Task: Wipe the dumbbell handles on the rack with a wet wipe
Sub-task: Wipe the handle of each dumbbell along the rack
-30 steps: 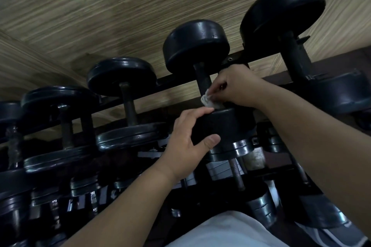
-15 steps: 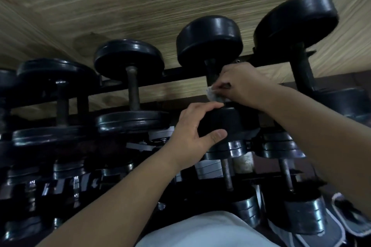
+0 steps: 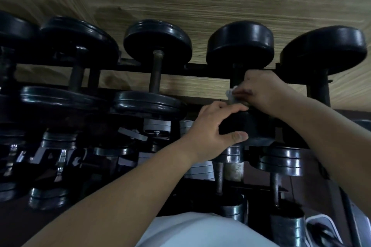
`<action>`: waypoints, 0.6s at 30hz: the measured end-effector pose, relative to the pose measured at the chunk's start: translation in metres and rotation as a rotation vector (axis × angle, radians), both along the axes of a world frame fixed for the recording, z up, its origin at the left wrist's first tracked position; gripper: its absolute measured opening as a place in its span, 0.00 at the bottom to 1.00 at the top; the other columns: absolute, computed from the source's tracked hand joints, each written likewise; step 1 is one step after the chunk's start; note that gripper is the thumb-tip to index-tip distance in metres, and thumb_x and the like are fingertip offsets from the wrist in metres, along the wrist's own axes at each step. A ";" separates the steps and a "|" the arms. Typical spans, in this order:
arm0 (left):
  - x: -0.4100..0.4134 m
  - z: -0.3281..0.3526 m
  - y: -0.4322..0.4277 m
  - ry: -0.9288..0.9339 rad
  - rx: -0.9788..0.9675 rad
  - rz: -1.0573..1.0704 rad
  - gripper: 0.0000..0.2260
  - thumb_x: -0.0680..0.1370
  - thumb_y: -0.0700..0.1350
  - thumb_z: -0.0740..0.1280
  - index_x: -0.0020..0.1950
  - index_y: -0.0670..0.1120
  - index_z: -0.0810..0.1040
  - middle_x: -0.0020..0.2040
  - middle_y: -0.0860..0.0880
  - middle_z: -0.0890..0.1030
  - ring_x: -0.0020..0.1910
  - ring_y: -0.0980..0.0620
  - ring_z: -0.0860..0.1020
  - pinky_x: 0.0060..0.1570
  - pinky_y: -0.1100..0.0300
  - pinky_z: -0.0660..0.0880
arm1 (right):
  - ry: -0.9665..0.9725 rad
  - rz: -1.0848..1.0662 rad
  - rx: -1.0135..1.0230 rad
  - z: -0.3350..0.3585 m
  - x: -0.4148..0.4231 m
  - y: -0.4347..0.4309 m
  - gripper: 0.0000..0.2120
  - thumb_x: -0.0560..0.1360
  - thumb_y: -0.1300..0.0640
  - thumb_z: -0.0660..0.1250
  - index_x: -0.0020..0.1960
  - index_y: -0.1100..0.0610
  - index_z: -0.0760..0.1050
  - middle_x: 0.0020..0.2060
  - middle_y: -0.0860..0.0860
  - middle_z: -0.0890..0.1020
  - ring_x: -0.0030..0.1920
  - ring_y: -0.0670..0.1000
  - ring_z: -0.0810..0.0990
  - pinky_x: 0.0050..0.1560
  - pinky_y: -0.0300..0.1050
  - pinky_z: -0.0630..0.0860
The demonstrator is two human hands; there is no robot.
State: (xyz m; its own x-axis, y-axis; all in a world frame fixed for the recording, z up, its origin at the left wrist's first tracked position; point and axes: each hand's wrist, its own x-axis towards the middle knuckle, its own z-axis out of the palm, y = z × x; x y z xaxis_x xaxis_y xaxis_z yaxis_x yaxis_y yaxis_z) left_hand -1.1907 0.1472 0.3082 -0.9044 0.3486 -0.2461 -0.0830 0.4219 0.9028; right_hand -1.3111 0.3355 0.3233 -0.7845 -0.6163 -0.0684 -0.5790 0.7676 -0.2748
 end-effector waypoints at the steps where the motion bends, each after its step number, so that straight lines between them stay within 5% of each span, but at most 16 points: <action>1: 0.000 0.000 0.000 0.008 0.001 -0.001 0.25 0.78 0.54 0.74 0.74 0.64 0.71 0.66 0.57 0.69 0.71 0.55 0.62 0.72 0.57 0.61 | -0.018 0.019 0.013 0.001 0.001 0.000 0.06 0.73 0.57 0.76 0.49 0.56 0.87 0.40 0.57 0.79 0.40 0.59 0.80 0.44 0.41 0.66; 9: 0.001 0.001 0.000 0.020 -0.011 -0.013 0.26 0.78 0.54 0.73 0.75 0.63 0.71 0.64 0.55 0.70 0.70 0.53 0.62 0.72 0.55 0.62 | 0.096 -0.159 0.025 -0.004 -0.025 -0.014 0.11 0.78 0.55 0.67 0.58 0.56 0.84 0.49 0.59 0.78 0.51 0.61 0.79 0.50 0.47 0.72; 13: 0.000 0.000 -0.001 0.030 -0.017 -0.013 0.26 0.78 0.55 0.74 0.74 0.63 0.71 0.65 0.57 0.70 0.70 0.55 0.63 0.71 0.58 0.62 | -0.064 -0.005 0.073 0.004 -0.006 -0.012 0.11 0.77 0.49 0.70 0.54 0.52 0.85 0.45 0.53 0.78 0.48 0.57 0.79 0.49 0.46 0.74; 18: 0.000 -0.001 -0.002 0.034 -0.014 -0.014 0.26 0.77 0.55 0.74 0.74 0.64 0.71 0.67 0.58 0.71 0.71 0.55 0.63 0.73 0.56 0.63 | -0.175 -0.043 0.025 0.008 -0.006 0.000 0.08 0.73 0.48 0.74 0.50 0.49 0.86 0.39 0.43 0.79 0.44 0.46 0.79 0.42 0.26 0.65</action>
State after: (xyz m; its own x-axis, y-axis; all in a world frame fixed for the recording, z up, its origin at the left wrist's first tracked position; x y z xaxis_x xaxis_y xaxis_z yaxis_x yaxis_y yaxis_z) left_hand -1.1911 0.1453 0.3074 -0.9074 0.3577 -0.2206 -0.0467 0.4358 0.8988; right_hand -1.3173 0.3350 0.3309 -0.7850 -0.5788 -0.2210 -0.4904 0.7985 -0.3491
